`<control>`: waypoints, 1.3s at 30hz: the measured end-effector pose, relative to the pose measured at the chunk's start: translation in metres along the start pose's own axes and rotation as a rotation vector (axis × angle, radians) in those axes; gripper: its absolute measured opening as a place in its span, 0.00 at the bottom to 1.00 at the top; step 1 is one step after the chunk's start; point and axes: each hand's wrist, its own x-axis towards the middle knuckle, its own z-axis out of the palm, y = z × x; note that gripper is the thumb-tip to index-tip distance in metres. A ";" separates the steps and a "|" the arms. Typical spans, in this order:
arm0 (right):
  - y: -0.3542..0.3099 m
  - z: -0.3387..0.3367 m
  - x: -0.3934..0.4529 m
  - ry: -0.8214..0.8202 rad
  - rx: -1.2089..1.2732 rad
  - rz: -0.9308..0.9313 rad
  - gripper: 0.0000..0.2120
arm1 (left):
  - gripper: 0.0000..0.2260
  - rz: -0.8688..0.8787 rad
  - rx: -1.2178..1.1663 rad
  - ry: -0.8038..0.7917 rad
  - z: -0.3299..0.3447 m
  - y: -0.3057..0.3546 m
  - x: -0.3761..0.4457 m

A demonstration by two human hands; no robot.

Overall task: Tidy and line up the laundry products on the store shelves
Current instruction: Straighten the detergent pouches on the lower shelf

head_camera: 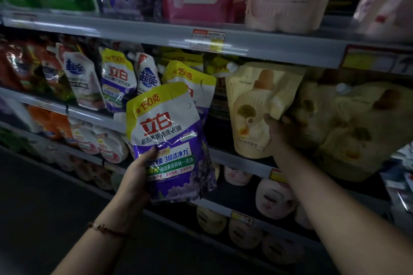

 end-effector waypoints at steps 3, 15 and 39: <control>0.001 -0.028 0.008 0.113 0.009 -0.007 0.21 | 0.08 0.005 0.025 -0.018 0.007 -0.001 0.005; 0.036 -0.102 0.018 0.294 -0.063 -0.175 0.28 | 0.18 -0.032 0.083 -0.126 0.034 -0.011 0.020; -0.013 0.010 -0.088 -0.411 -0.132 -0.189 0.10 | 0.05 0.267 0.419 -0.165 0.087 -0.011 0.037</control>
